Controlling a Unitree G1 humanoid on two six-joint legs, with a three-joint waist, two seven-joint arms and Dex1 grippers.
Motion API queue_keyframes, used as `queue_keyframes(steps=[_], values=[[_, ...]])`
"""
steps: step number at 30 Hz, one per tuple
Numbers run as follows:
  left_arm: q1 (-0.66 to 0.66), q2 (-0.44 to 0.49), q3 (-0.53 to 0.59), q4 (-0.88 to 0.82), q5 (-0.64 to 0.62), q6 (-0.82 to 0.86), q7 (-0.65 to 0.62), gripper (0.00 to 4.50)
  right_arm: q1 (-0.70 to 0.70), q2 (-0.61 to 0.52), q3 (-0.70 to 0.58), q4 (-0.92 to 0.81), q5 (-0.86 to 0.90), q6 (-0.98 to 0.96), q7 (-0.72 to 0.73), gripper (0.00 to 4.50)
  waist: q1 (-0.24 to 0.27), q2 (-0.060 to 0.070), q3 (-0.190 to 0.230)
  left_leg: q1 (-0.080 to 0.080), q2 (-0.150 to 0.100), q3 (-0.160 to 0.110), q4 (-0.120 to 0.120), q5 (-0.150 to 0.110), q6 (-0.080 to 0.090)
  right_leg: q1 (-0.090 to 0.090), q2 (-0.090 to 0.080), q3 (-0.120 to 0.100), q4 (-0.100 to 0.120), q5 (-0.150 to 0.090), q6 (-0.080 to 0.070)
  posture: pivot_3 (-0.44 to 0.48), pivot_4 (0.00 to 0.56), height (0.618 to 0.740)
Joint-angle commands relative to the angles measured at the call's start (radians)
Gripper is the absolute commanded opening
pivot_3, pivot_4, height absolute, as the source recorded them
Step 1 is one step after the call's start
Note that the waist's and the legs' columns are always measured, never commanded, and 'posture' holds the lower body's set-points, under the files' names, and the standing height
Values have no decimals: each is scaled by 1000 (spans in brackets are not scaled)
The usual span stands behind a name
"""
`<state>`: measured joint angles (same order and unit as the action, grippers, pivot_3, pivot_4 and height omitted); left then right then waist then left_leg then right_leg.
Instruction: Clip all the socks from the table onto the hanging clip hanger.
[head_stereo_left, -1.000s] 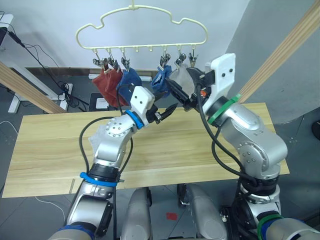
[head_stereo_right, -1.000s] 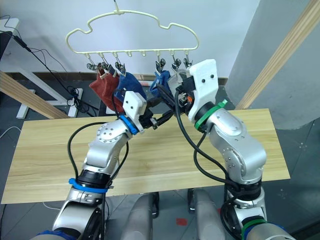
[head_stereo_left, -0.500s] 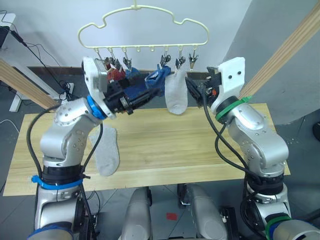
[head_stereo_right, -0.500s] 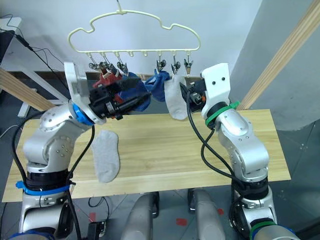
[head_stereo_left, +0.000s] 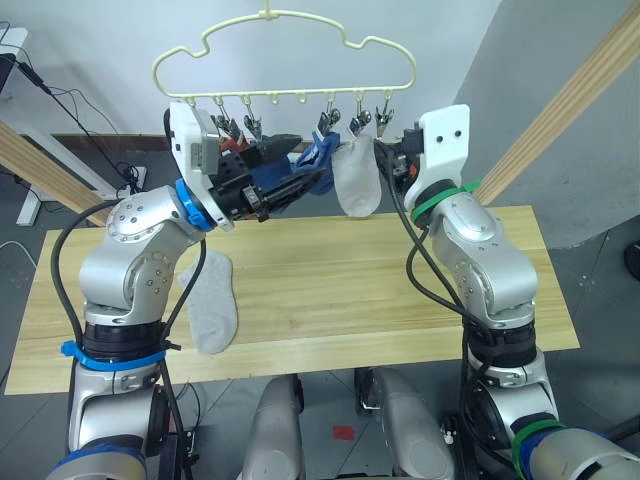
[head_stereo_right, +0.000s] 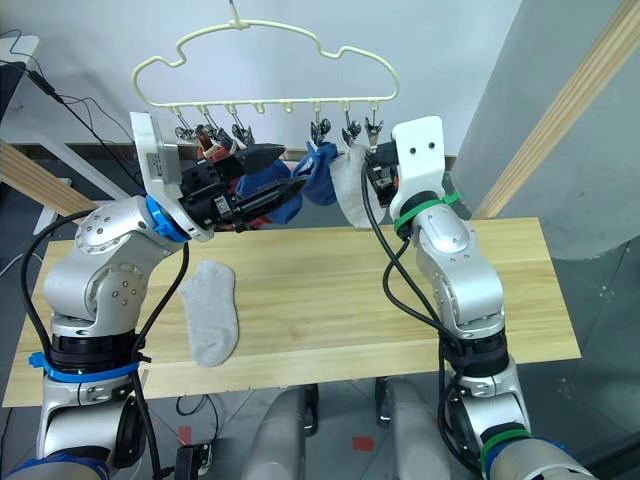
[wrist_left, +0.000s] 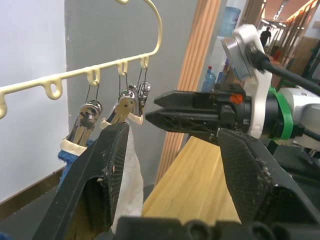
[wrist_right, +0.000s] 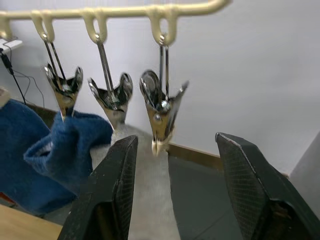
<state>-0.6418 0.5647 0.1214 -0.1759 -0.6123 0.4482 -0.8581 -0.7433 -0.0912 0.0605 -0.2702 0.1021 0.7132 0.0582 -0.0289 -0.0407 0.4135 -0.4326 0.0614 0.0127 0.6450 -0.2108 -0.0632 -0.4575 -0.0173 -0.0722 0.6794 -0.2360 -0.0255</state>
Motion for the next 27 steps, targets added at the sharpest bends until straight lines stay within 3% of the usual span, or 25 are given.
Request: queue_keyframes(steps=[1, 27], values=[[-18, 3, 5, -9, 5, -25, -9, 3088, -24, 12, -6, -5, -13, -42, -12, 2573, 0, 0, 0, 0, 0, 0, 0, 0, 0, 0, 0, 0, 0, 0, 0, -46, 369, 740], [-24, -3, -8, 11, 38, -45, -13, 3088, -97, 77, -5, 99, -8, -127, -6, 2573, 1, 0, 0, 0, 0, 0, 0, 0, 0, 0, 0, 0, 0, 0, 0, -40, 372, 740]])
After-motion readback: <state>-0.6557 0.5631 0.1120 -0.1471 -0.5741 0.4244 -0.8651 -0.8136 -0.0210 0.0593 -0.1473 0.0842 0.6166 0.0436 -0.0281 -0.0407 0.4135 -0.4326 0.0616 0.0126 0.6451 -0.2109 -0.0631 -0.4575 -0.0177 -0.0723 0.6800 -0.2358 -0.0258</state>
